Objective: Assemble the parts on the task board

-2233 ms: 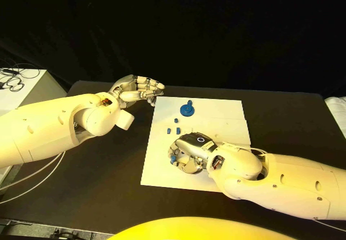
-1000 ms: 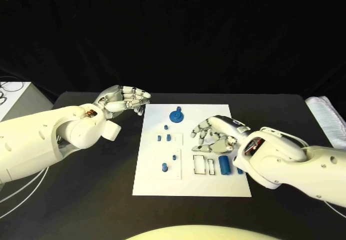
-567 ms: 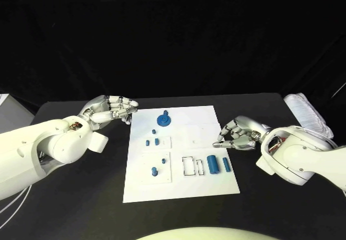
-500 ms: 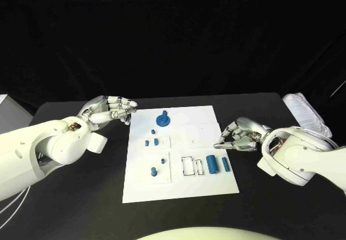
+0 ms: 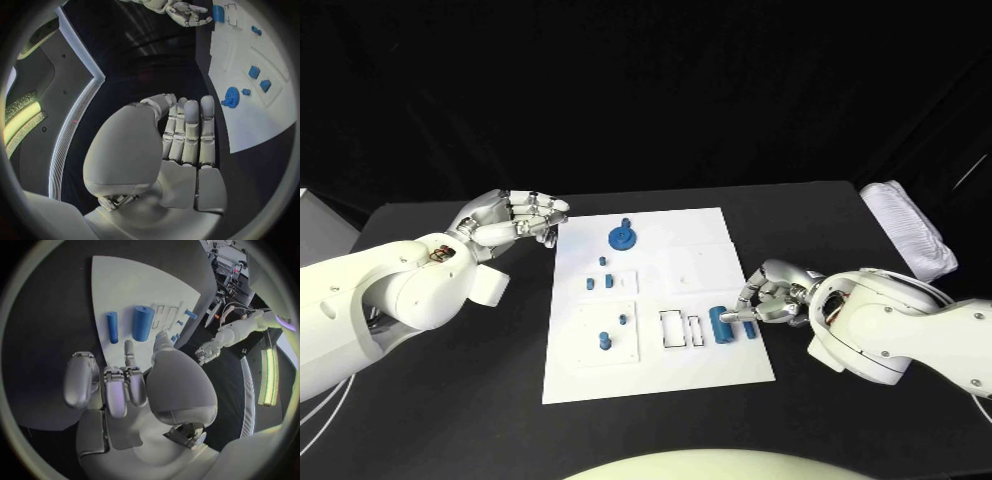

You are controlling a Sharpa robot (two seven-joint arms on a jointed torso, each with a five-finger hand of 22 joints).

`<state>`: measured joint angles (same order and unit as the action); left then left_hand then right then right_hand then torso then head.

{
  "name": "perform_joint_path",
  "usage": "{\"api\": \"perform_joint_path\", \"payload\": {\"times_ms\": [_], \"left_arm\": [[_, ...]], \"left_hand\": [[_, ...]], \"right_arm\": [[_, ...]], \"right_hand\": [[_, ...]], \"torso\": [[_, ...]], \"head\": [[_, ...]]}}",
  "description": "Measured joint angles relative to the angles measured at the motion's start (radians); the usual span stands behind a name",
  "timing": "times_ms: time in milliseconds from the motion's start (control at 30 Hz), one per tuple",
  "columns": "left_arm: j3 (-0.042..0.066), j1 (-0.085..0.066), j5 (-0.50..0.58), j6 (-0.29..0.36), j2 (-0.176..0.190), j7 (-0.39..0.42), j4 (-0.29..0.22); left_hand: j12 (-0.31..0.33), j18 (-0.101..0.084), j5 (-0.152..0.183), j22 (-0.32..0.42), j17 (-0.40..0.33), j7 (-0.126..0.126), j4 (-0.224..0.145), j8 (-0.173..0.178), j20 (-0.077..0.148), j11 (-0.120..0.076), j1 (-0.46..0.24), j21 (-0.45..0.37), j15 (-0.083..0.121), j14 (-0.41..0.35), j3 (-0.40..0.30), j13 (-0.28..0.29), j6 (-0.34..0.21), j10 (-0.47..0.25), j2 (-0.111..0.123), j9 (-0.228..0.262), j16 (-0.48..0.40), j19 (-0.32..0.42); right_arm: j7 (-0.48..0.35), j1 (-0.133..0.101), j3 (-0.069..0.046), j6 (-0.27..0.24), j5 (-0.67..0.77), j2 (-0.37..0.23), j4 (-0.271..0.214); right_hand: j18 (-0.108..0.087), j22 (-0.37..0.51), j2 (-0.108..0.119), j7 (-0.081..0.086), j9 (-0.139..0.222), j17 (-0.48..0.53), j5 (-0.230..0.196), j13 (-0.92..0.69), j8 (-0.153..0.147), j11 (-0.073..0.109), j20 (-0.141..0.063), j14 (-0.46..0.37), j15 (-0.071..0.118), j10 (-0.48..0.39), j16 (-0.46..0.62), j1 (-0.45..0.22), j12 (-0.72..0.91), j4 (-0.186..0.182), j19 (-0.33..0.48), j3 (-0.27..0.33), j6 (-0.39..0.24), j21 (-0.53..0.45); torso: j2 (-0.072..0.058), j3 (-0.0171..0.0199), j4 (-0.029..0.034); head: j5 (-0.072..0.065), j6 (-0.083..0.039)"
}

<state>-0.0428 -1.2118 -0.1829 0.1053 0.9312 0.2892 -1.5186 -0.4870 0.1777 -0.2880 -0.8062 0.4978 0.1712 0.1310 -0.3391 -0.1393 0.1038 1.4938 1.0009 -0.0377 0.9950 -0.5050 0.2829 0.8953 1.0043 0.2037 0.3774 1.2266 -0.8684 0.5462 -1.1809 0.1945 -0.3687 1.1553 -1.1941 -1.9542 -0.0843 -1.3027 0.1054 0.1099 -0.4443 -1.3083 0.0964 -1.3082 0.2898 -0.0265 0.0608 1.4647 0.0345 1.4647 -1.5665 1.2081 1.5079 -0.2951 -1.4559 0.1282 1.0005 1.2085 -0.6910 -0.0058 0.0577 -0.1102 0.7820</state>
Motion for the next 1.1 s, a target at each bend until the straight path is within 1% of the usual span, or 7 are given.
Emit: {"api": "perform_joint_path", "payload": {"times_ms": [233,700,767,833,900,967,1100], "left_arm": [[0.000,0.000,0.001,-0.002,0.001,0.000,0.000],[0.000,0.000,0.002,-0.007,0.003,-0.001,0.001],[0.000,0.000,0.004,-0.011,0.003,-0.002,0.001],[0.000,0.000,0.005,-0.015,0.004,-0.004,0.001],[0.000,0.000,0.007,-0.018,0.004,-0.005,0.001],[0.000,0.000,0.009,-0.022,0.004,-0.006,0.000],[0.000,0.000,0.012,-0.028,0.005,-0.007,0.000]], "left_hand": [[0.000,0.000,0.000,0.000,0.000,0.000,0.000,0.000,0.000,0.000,-0.001,0.000,0.000,0.000,0.000,0.000,0.000,0.000,0.001,0.001,0.000,0.000],[0.000,0.000,0.000,0.000,0.000,0.000,0.000,0.000,0.000,0.000,-0.004,0.000,0.000,0.000,0.000,0.000,0.000,0.000,0.004,0.001,0.000,0.000],[0.000,0.000,0.000,0.000,0.001,0.000,0.000,0.000,0.000,-0.001,-0.005,0.000,0.000,0.000,0.000,0.000,0.000,-0.001,0.004,0.001,0.000,0.000],[0.000,0.000,0.000,0.000,0.001,0.000,0.000,0.000,0.000,-0.004,-0.010,0.000,0.000,0.000,0.000,0.000,0.000,-0.004,-0.001,0.002,0.000,0.000],[0.000,0.000,0.000,0.000,0.001,0.000,0.000,0.000,0.000,-0.004,-0.010,0.000,0.000,0.000,0.000,-0.001,0.000,-0.004,-0.001,0.002,0.000,0.000],[0.000,0.000,0.000,0.000,0.001,0.000,0.000,0.000,0.000,-0.004,-0.010,0.000,0.000,0.000,0.000,-0.001,0.000,-0.004,-0.001,0.002,0.000,0.000],[0.000,0.000,0.000,0.000,0.001,0.000,0.000,0.000,0.000,-0.004,-0.010,0.000,0.000,0.000,0.000,-0.001,0.000,-0.004,-0.001,0.002,0.000,0.000]], "right_arm": [[0.019,0.009,0.000,0.006,0.010,0.035,0.007],[0.029,0.051,-0.004,0.009,0.046,0.090,0.054],[0.029,0.053,-0.006,0.009,0.057,0.100,0.062],[0.029,0.055,-0.006,0.008,0.068,0.110,0.070],[0.029,0.058,-0.007,0.007,0.076,0.118,0.076],[0.030,0.061,-0.008,0.005,0.085,0.125,0.080],[0.030,0.065,-0.009,-0.002,0.095,0.132,0.081]], "right_hand": [[0.000,-0.003,0.000,0.000,0.000,0.000,0.000,0.000,0.004,0.000,0.000,0.000,0.000,0.000,0.000,0.000,0.007,0.000,0.000,0.000,0.000,0.004],[0.000,-0.005,0.000,-0.004,-0.011,0.000,0.000,0.000,0.019,0.000,0.000,0.000,0.000,0.000,0.000,0.000,0.006,0.003,0.000,0.003,0.008,0.008],[0.000,-0.005,0.000,-0.007,-0.046,0.000,0.000,0.000,0.020,0.000,0.000,0.002,0.002,0.000,0.000,0.000,0.011,0.003,0.000,0.003,0.010,0.012],[0.000,-0.005,0.000,-0.009,-0.134,0.000,0.000,0.000,0.019,0.000,0.000,0.004,0.004,0.000,0.000,0.000,0.011,0.003,0.000,0.003,0.009,0.012],[0.000,-0.005,0.000,-0.009,-0.172,0.000,0.000,0.000,0.019,0.000,0.000,0.004,0.004,0.000,0.000,0.000,0.011,0.003,0.000,0.003,0.009,0.012],[0.000,-0.005,-0.013,-0.009,-0.243,0.000,0.000,0.000,0.019,0.000,-0.002,0.003,0.004,0.000,0.000,0.013,0.011,0.003,-0.002,0.003,0.009,0.014],[0.000,-0.005,-0.026,-0.009,-0.245,0.000,-0.002,0.000,0.026,0.000,-0.004,0.000,0.007,0.000,0.000,0.047,0.011,0.007,-0.003,-0.003,0.009,0.018]], "torso": [[0.000,0.0007,0.0000],[-0.001,0.0012,-0.0004],[-0.001,0.0012,-0.0005],[-0.001,0.0011,-0.0006],[-0.001,0.0005,-0.0004],[-0.001,0.0006,-0.0002],[-0.001,0.0000,0.0000]], "head": [[0.004,0.003],[0.008,0.009],[0.008,0.010],[0.008,0.011],[0.007,0.011],[0.007,0.012],[0.005,0.012]]}}
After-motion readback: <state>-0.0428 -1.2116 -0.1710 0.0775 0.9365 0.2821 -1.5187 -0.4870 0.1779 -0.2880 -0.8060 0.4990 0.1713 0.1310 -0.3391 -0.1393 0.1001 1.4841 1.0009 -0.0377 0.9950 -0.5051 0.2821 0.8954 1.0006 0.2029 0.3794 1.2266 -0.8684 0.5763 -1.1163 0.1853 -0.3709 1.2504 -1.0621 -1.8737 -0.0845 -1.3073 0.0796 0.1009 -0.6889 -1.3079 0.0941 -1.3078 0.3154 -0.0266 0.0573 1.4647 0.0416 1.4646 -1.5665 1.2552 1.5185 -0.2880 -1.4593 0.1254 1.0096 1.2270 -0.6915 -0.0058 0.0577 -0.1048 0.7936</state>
